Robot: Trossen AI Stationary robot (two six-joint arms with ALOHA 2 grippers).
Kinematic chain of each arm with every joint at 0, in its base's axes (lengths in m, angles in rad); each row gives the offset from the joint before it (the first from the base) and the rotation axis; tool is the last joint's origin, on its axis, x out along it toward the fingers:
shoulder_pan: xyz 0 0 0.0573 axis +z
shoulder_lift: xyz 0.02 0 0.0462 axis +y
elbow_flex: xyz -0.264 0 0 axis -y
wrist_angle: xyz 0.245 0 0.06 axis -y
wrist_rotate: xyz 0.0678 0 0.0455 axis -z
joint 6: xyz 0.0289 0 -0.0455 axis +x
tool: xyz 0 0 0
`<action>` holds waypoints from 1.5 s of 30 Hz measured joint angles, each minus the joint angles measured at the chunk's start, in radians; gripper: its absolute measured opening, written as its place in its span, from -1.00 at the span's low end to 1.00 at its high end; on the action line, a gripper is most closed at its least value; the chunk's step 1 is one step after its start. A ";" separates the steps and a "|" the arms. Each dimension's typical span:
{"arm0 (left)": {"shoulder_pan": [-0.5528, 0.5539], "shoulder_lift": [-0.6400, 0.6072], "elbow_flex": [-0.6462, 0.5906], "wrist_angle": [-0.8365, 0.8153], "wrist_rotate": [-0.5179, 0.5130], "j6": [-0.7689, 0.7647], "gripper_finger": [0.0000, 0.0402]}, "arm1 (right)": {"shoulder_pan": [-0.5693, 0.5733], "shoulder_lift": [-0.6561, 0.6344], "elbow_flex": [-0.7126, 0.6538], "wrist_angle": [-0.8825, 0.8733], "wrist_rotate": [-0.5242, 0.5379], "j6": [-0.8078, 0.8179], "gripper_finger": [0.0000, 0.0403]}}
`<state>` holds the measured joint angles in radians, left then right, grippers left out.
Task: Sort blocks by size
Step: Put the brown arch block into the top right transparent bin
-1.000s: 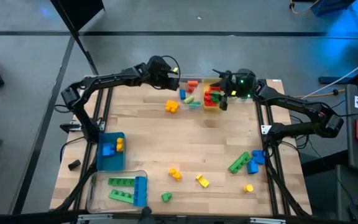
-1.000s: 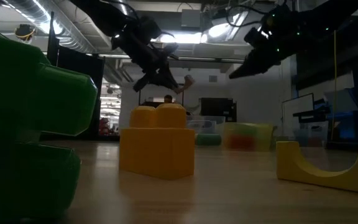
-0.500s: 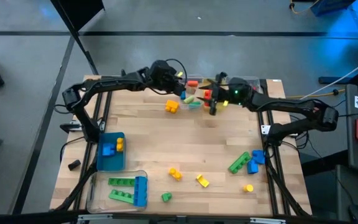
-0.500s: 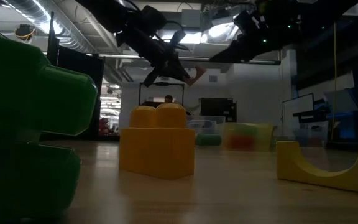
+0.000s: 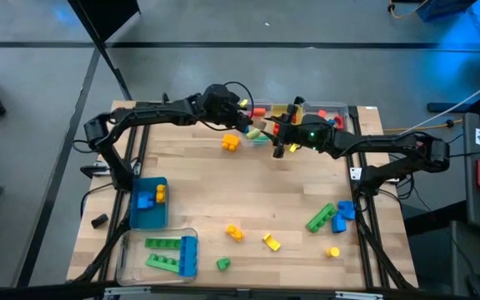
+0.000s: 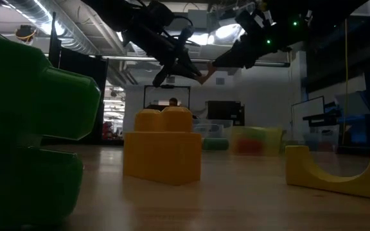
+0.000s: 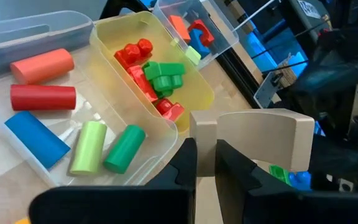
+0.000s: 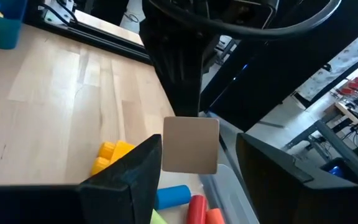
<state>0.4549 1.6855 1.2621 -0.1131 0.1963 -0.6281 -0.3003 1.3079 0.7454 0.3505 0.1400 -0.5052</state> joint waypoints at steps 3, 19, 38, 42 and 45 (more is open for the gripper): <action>-0.010 0.000 0.000 0.001 -0.005 -0.001 -0.89 | 0.000 0.000 0.000 -0.002 -0.001 0.000 0.04; -0.039 0.000 0.000 0.051 -0.020 -0.023 -0.86 | -0.001 0.000 0.000 -0.006 -0.002 0.002 -0.08; -0.045 -0.001 -0.002 0.016 -0.038 0.318 -0.40 | -0.002 -0.002 0.000 -0.073 0.143 0.038 -0.32; -0.043 -0.001 -0.002 -0.026 -0.050 0.351 -0.23 | -0.002 -0.002 0.000 -0.147 0.309 0.037 -0.31; -0.041 -0.001 -0.002 -0.051 -0.052 0.363 -0.16 | -0.013 -0.002 0.000 -0.241 0.443 0.037 -0.31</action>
<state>0.4141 1.6844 1.2606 -0.1638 0.1445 -0.2651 -0.3132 1.3060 0.7452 0.1095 0.5833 -0.4681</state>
